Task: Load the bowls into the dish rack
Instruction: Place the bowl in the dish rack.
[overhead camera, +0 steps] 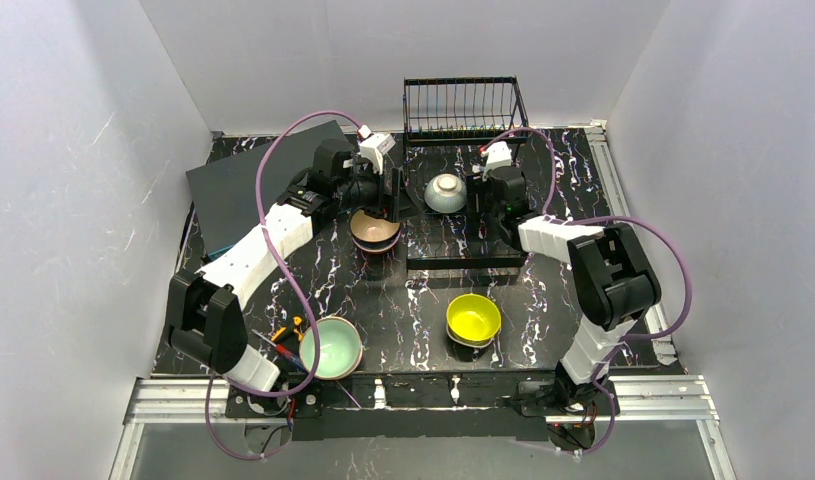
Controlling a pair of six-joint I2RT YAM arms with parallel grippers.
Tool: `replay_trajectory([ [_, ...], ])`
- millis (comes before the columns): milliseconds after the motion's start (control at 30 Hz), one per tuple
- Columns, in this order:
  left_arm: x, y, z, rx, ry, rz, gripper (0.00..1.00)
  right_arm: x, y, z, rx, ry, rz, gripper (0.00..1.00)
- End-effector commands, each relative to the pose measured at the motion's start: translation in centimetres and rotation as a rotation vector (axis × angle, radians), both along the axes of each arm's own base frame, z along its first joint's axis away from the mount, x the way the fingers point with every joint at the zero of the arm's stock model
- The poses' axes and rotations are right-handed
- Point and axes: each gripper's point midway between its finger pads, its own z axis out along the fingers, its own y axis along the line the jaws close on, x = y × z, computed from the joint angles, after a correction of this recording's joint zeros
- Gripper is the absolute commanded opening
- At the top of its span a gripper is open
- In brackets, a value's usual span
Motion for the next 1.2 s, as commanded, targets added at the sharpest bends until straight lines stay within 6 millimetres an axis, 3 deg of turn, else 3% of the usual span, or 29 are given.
replay_trajectory([
  [0, -0.4, 0.0, 2.3, -0.018, -0.053, -0.01, 0.71, 2.0, 0.8, 3.1, 0.071, -0.091, -0.011, 0.01],
  [333, -0.4, 0.1, 2.3, -0.018, -0.053, -0.011, 0.71, 2.2, 0.9, 2.1, 0.124, -0.036, -0.036, 0.03],
  [467, -0.5, 0.1, 2.5, -0.019, -0.058, -0.013, 0.71, 2.2, -0.1, 1.7, 0.126, -0.013, -0.085, 0.41],
  [600, -0.5, 0.1, 2.4, -0.019, -0.055, -0.013, 0.71, 2.1, -0.6, 1.8, 0.096, -0.007, -0.095, 0.67],
  [700, -0.5, 0.1, 2.5, -0.02, -0.057, -0.015, 0.71, 2.1, -0.9, 2.0, 0.075, -0.004, -0.096, 0.96],
  [967, -0.5, 0.1, 2.4, -0.021, -0.056, -0.015, 0.71, 2.1, -1.2, 2.4, 0.045, 0.006, -0.102, 0.99],
  [1167, -0.5, 0.1, 2.5, -0.019, -0.057, -0.013, 0.71, 1.1, -2.1, 3.9, 0.048, -0.005, -0.135, 0.99],
])
